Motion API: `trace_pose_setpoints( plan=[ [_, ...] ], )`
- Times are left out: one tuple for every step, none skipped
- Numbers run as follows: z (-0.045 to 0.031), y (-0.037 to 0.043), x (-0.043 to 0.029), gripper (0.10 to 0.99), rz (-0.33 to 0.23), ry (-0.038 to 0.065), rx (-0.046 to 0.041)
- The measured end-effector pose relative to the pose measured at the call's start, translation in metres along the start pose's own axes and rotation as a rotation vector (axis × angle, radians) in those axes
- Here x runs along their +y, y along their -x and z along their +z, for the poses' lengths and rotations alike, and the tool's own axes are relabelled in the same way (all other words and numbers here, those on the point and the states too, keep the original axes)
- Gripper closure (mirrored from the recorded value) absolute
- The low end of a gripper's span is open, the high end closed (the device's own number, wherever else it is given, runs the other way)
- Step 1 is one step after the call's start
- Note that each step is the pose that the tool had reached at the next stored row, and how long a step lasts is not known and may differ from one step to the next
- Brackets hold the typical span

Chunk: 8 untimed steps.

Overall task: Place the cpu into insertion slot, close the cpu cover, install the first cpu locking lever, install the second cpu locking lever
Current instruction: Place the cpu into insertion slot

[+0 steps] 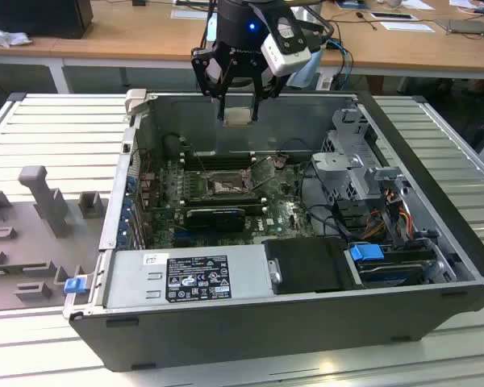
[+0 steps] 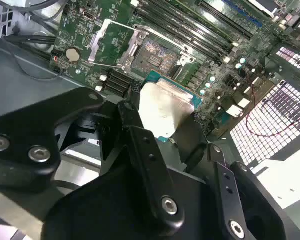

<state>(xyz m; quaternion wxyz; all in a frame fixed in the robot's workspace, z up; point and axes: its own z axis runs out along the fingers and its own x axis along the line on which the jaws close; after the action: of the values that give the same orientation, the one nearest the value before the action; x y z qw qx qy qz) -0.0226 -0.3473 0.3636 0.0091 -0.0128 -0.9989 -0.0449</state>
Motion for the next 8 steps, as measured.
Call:
trace_pose_setpoints(
  plan=[
    [0.0000, 0.0000, 0.0000, 0.557, 0.000, 0.000, 0.0001],
    [0.0000, 0.0000, 0.0000, 0.557, 0.002, 0.000, -0.0001],
    [0.0000, 0.0001, 0.0000, 0.557, 0.008, 0.000, -0.0006],
    [0.0000, 0.0001, 0.0000, 0.557, 0.009, 0.000, -0.0008],
    [0.0000, 0.0000, 0.0000, 0.557, 0.011, 0.000, -0.0010],
    [0.0000, 0.0000, 0.0000, 0.557, 0.014, 0.000, -0.0012],
    [0.0000, 0.0000, 0.0000, 0.557, 0.018, 0.000, -0.0016],
    [0.0000, 0.0000, 0.0000, 0.557, 0.019, 0.001, -0.0017]
  ],
)
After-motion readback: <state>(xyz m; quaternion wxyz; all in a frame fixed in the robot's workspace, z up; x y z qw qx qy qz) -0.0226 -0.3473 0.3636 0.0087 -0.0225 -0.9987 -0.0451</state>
